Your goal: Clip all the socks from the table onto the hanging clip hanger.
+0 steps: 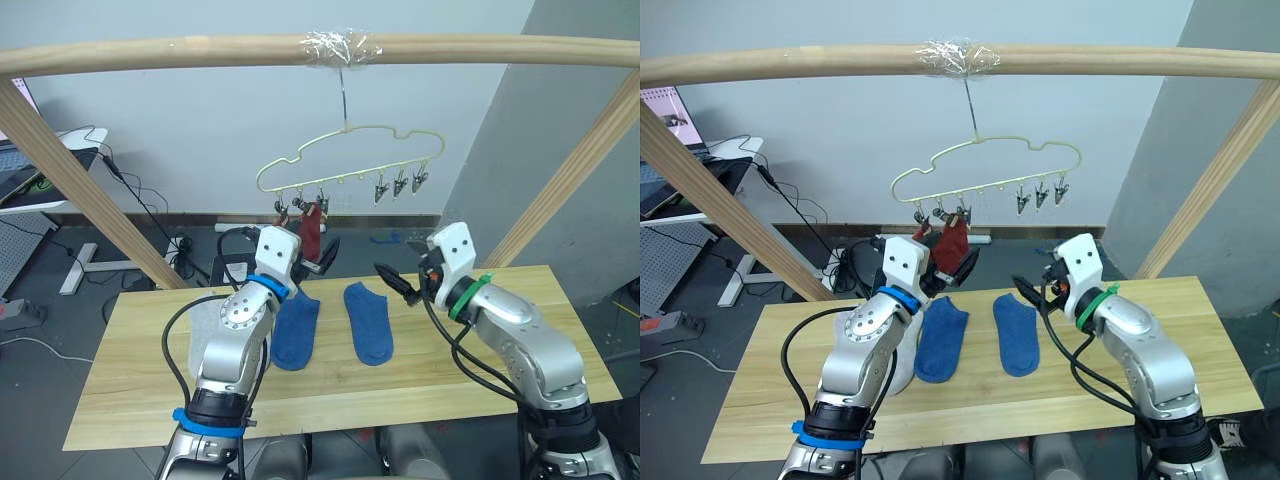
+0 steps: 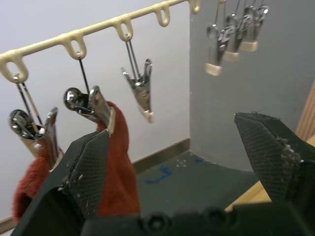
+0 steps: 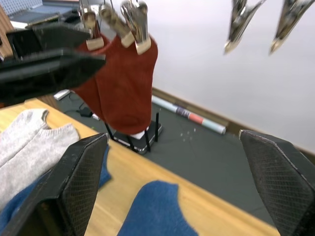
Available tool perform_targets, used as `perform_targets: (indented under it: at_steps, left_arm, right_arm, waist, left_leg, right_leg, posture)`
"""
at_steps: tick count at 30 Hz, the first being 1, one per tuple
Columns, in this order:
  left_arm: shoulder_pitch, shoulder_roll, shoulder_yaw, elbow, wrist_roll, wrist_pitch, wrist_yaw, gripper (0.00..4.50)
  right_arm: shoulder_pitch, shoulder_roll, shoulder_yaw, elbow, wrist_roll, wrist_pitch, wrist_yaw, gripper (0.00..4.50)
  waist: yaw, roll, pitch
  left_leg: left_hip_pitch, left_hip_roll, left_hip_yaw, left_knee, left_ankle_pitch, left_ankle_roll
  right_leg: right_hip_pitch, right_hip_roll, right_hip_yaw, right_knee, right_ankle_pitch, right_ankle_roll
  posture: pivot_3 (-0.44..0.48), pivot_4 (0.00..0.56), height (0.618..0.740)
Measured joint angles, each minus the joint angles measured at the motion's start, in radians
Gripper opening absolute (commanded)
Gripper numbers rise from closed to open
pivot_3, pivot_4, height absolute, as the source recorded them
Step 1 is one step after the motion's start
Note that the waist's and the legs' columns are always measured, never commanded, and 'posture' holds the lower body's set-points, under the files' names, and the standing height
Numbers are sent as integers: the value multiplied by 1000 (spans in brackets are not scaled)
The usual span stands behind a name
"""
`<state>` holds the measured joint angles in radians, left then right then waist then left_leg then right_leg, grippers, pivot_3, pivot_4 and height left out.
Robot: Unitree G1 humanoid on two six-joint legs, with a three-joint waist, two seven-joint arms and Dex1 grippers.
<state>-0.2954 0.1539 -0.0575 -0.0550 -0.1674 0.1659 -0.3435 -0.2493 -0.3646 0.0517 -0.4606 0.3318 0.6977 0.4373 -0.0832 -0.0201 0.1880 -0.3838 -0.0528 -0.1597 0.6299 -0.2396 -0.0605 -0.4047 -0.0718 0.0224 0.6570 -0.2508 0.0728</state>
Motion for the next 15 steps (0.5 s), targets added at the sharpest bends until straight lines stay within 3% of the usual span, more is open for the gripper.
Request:
perform_targets:
  at_steps: [3,7,15]
  left_arm:
    - [-25,-7,-1,26,15,-43,3,3899]
    - [-41,-40,1,64,15,-73,14,2686]
    - [-66,-80,26,110,14,-72,73,2686]
  right_arm:
    - [-6,-10,-12,-24,18,-17,24,4500]
    - [-17,-21,-32,-48,48,-23,43,4500]
    - [-21,-22,-32,-69,85,-24,44,4500]
  waist:
    - [1,0,0]
    - [0,0,0]
    - [-2,0,0]
  left_leg:
    - [0,0,0,0,0,0]
    - [0,0,0,0,0,0]
    - [0,0,0,0,0,0]
  right_leg:
    - [0,0,0,0,0,0]
    - [0,0,0,0,0,0]
    - [0,0,0,0,0,0]
  posture:
    - [-154,160,740]
    - [-154,160,740]
    - [-168,154,740]
